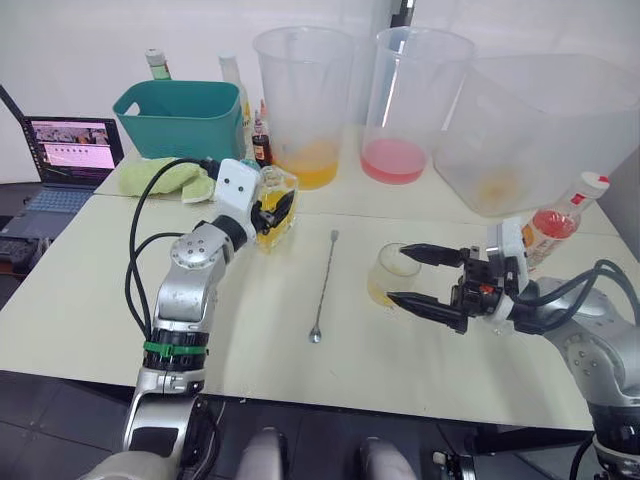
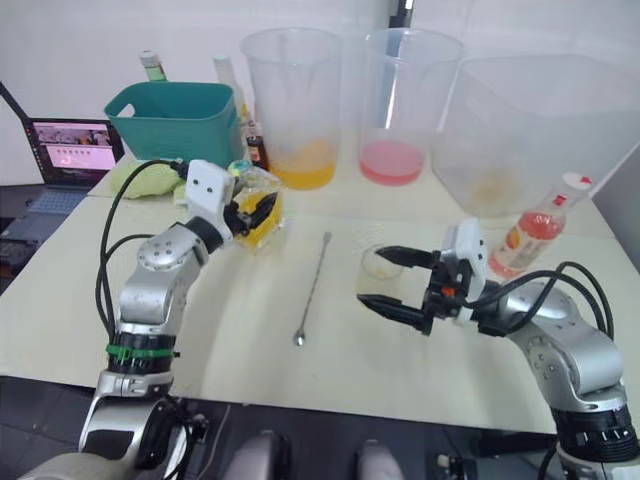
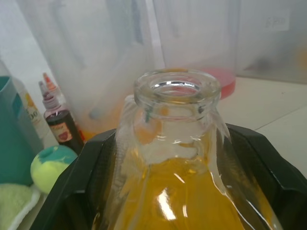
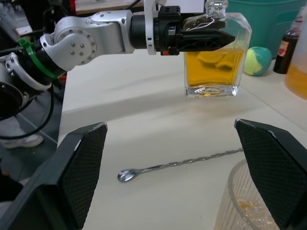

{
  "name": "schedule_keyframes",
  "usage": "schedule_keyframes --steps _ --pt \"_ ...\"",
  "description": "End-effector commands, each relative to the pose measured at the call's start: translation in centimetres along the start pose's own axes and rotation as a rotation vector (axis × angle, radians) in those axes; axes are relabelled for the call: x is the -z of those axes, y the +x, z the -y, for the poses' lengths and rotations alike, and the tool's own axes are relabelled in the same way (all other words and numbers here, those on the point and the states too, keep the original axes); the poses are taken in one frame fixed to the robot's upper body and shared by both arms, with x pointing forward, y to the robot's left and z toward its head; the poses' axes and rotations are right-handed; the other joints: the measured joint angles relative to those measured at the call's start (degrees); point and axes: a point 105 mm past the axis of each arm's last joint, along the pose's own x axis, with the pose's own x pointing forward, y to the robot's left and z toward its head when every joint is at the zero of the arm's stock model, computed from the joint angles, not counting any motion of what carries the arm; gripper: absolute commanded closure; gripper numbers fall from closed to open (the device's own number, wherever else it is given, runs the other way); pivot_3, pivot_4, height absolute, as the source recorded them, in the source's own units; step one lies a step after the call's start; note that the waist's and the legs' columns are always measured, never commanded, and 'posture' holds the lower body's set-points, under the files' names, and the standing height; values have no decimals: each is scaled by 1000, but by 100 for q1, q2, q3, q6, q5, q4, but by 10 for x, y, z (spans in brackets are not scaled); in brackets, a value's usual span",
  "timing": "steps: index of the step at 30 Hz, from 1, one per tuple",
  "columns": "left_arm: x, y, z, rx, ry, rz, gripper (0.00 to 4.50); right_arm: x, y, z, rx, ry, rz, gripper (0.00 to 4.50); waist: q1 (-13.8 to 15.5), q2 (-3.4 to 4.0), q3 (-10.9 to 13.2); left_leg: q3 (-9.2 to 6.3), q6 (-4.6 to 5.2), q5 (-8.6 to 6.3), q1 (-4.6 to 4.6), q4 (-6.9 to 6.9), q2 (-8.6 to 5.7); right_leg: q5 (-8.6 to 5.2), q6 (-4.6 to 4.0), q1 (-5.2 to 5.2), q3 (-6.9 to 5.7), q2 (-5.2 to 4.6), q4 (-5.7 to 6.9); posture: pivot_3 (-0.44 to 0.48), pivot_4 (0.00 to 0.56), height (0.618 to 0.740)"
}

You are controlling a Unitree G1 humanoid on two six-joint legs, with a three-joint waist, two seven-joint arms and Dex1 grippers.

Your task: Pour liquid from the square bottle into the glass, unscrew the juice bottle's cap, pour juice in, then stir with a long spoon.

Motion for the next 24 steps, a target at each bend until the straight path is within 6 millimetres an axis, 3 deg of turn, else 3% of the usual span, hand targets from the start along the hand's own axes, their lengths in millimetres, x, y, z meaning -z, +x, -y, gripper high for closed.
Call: schedule_keyframes --steps 1,19,24 --pt "-33 -12 -7 -76 -10 129 1684 -6 -3 1 -14 -59 4 0 0 0 0 -2 0 0 0 0 0 0 0 0 0 0 0 0 150 730" --pt "42 -34 -12 -281 -170 -10 1684 8 -18 3 94 -51 -9 0 -20 -1 -1 -21 0 0 6 -4 0 0 0 3 3 -1 3 0 150 730" --pt "44 -32 -6 -266 -200 0 1684 7 -21 3 122 -44 -2 0 -18 0 -2 -19 0 0 9 -4 0 0 0 7 3 -1 2 0 150 730"
